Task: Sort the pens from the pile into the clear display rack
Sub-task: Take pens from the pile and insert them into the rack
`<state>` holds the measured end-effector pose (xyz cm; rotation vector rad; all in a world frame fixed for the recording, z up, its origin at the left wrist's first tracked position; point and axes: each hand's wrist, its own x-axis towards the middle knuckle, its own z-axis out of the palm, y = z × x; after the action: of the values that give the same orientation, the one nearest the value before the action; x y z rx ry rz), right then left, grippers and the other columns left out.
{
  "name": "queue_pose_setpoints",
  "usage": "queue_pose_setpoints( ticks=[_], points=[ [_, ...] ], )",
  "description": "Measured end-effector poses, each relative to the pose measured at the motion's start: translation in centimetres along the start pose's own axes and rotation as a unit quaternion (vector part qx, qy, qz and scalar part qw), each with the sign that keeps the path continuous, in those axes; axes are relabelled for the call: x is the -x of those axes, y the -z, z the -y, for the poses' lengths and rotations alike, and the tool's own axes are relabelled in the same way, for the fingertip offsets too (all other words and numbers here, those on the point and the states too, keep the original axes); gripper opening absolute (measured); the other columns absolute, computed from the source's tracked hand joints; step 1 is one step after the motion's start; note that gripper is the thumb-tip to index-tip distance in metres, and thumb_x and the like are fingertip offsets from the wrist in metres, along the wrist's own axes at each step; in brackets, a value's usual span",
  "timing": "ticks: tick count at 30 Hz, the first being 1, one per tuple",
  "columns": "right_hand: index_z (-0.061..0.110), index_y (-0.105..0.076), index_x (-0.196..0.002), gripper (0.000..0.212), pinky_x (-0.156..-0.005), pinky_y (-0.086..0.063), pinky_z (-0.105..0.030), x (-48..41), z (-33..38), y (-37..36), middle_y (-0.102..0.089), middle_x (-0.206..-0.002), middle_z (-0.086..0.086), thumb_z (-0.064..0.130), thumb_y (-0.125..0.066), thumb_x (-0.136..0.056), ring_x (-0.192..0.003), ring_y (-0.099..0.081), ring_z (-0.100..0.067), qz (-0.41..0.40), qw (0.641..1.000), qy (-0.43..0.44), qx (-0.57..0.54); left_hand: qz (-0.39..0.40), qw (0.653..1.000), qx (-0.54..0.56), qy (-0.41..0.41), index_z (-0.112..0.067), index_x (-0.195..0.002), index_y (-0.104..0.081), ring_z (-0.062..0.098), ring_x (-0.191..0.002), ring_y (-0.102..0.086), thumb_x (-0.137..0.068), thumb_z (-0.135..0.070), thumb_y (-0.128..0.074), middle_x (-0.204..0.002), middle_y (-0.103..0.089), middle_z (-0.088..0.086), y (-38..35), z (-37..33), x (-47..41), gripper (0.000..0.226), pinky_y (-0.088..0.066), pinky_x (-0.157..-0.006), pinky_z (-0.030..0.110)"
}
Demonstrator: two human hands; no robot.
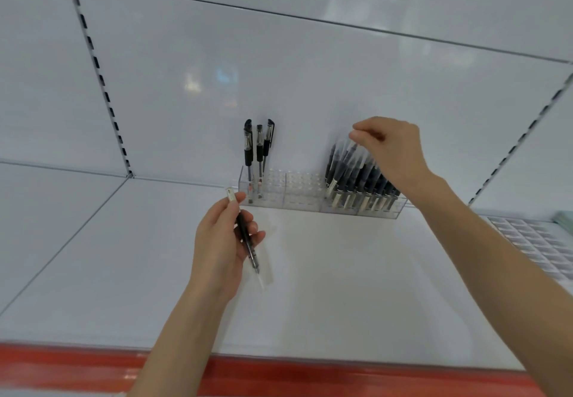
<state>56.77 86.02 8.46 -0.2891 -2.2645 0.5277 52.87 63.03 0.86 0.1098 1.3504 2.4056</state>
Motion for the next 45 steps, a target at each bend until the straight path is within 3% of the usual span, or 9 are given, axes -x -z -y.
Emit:
queue_pose_setpoints(
  ticks=[5, 13, 17, 21, 26, 34, 37, 41, 45],
  points=[
    [-0.006, -0.068, -0.093, 0.019, -0.084, -0.042, -0.031, -0.7, 0.2, -0.6, -0.067, -0.092, -0.022, 0.009, -0.059, -0.087, -0.091, -0.059, -0.033, 0.073, 0.993, 0.047, 0.078, -0.011, 0.999, -0.02, -0.035, -0.02, -0.113, -0.054, 0.015, -0.063, -0.052, -0.098, -0.011, -0.041, -0.072, -0.054, 0.005, 0.2, 0.2, 0.1, 0.022, -0.054, -0.064, 0.025],
    [0.002, -0.071, -0.096, 0.017, -0.075, -0.036, -0.031, -0.1, -1.3, -1.8, -0.064, -0.095, -0.019, 0.011, -0.06, -0.087, -0.093, -0.053, -0.037, 0.08, 0.979, 0.111, 0.151, -0.012, 0.997, -0.012, -0.071, -0.026, -0.131, -0.043, 0.013, -0.068, -0.055, -0.095, 0.002, -0.042, -0.092, -0.057, 0.006, 0.2, 0.1, 0.3, 0.046, -0.058, -0.067, 0.024],
    [0.003, -0.06, -0.117, 0.029, -0.09, -0.038, -0.033, 1.2, -0.9, -1.9, -0.063, -0.11, -0.017, 0.016, -0.055, -0.091, -0.107, -0.051, -0.036, 0.07, 0.982, 0.09, 0.153, -0.008, 0.997, 0.027, -0.076, -0.023, -0.126, -0.046, 0.013, -0.069, -0.066, -0.093, 0.005, -0.045, -0.084, -0.056, 0.007, 0.0, -0.2, 0.5, 0.043, -0.058, -0.075, 0.033],
    [0.01, -0.066, -0.093, 0.015, -0.078, -0.042, -0.02, 4.2, 2.2, -1.1, -0.068, -0.092, -0.005, 0.02, -0.055, -0.091, -0.089, -0.06, -0.02, 0.044, 0.996, -0.038, -0.063, -0.026, 0.994, 0.071, -0.079, -0.026, -0.107, -0.047, 0.018, -0.081, -0.07, -0.092, 0.004, -0.047, -0.084, -0.062, 0.007, 0.1, -0.2, 0.2, 0.034, -0.057, -0.079, 0.034],
    [0.027, -0.06, -0.094, 0.011, -0.077, -0.054, -0.03, 7.8, 4.0, -1.7, -0.071, -0.081, 0.004, 0.03, -0.062, -0.084, -0.079, -0.068, -0.011, 0.318, 0.928, -0.114, -0.161, -0.063, 0.989, 0.103, -0.089, -0.022, -0.099, -0.043, 0.022, -0.082, -0.068, -0.093, -0.001, -0.048, -0.083, -0.067, 0.008, 0.1, 0.1, -0.1, 0.022, -0.058, -0.076, 0.031],
    [0.017, -0.065, -0.081, 0.004, -0.058, -0.05, -0.017, 5.7, 4.9, -2.1, -0.065, -0.062, 0.01, 0.015, -0.065, -0.078, -0.059, -0.06, -0.005, 0.126, 0.853, -0.223, -0.456, -0.024, 0.99, -0.112, -0.085, -0.016, -0.095, -0.054, 0.014, -0.079, -0.071, -0.09, -0.014, -0.057, -0.078, -0.072, 0.003, 1.3, 0.4, -0.1, 0.006, -0.055, -0.078, 0.029],
    [0.016, -0.064, -0.082, 0.003, -0.064, -0.052, -0.018, 3.8, 5.0, -2.3, -0.069, -0.071, 0.006, 0.016, -0.062, -0.084, -0.068, -0.066, -0.009, 0.085, 0.851, -0.223, -0.468, 0.018, 0.907, -0.4, -0.134, -0.021, -0.103, -0.059, 0.014, -0.096, -0.065, -0.089, -0.025, -0.058, -0.095, -0.071, -0.002, 2.7, 0.6, -0.1, 0.015, -0.046, -0.081, 0.018],
    [0.012, -0.058, -0.093, 0.008, -0.069, -0.055, -0.022, 1.2, 5.1, -3.4, -0.067, -0.074, 0.001, 0.011, -0.061, -0.086, -0.067, -0.066, -0.008, 0.001, 0.922, -0.149, -0.357, 0.124, 0.653, -0.737, -0.125, -0.026, -0.139, -0.036, 0.018, -0.142, -0.021, -0.088, -0.058, -0.037, -0.151, -0.031, -0.001, 4.9, 1.8, -0.3, 0.06, -0.018, -0.112, 0.042],
    [0.018, -0.053, -0.099, 0.016, -0.074, -0.056, -0.028, -0.1, 5.5, -5.4, -0.062, -0.077, 0.003, 0.013, -0.061, -0.086, -0.066, -0.063, -0.003, 0.001, 0.96, -0.067, -0.272, 0.15, 0.596, -0.785, -0.079, -0.034, -0.14, -0.029, 0.02, -0.145, -0.004, -0.06, -0.075, 0.0, -0.157, -0.012, -0.004, 5.6, 2.6, -0.4, 0.095, -0.01, -0.112, 0.05]
  ],
)
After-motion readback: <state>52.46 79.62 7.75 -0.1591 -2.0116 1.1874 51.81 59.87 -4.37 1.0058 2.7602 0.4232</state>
